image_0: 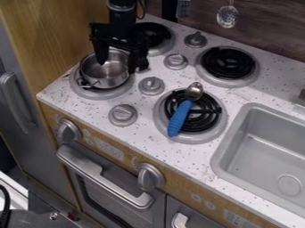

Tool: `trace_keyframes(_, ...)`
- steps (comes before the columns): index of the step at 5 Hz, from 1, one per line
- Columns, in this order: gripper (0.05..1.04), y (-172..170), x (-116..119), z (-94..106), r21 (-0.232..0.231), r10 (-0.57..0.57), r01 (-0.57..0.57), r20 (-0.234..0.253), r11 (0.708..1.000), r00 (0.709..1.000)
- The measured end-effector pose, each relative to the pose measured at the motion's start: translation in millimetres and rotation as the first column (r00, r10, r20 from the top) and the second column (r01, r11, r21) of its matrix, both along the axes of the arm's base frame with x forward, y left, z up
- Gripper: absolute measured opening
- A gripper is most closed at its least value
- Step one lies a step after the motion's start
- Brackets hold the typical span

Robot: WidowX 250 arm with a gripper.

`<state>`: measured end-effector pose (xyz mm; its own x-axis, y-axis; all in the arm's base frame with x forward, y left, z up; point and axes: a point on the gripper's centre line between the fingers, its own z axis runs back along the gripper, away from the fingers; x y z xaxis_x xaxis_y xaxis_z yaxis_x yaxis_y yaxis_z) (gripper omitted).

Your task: Move the blue spoon to the top right burner

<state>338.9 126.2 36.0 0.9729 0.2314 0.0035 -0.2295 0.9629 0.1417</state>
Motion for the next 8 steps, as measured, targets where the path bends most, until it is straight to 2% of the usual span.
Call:
trace_keyframes(1,1.001,-2,-4,-12.5,-0.011,0.0,0.0,-0.03,1.0,1.0)
trace_keyframes(2,1.001,-27,-12,-24.2,-0.019,-0.028,0.028,0.0,0.999,1.0)
trace_keyframes(3,1.001,-59,-14,-15.0,-0.056,-0.106,0.105,-0.014,0.993,0.994)
trace_keyframes(4,1.001,-92,-12,-21.1,-0.089,-0.166,0.166,0.007,0.982,0.986)
trace_keyframes(5,1.001,-109,-2,-18.7,-0.109,-0.174,0.178,0.04,0.978,0.984)
trace_keyframes(6,1.001,-115,5,-39.2,-0.155,-0.136,0.138,0.018,0.978,0.99)
trace_keyframes(7,1.001,-114,11,-69.0,-0.186,-0.086,0.075,-0.05,0.98,0.995)
trace_keyframes(8,0.948,-111,17,-73.9,-0.176,-0.059,0.049,-0.055,0.983,0.997)
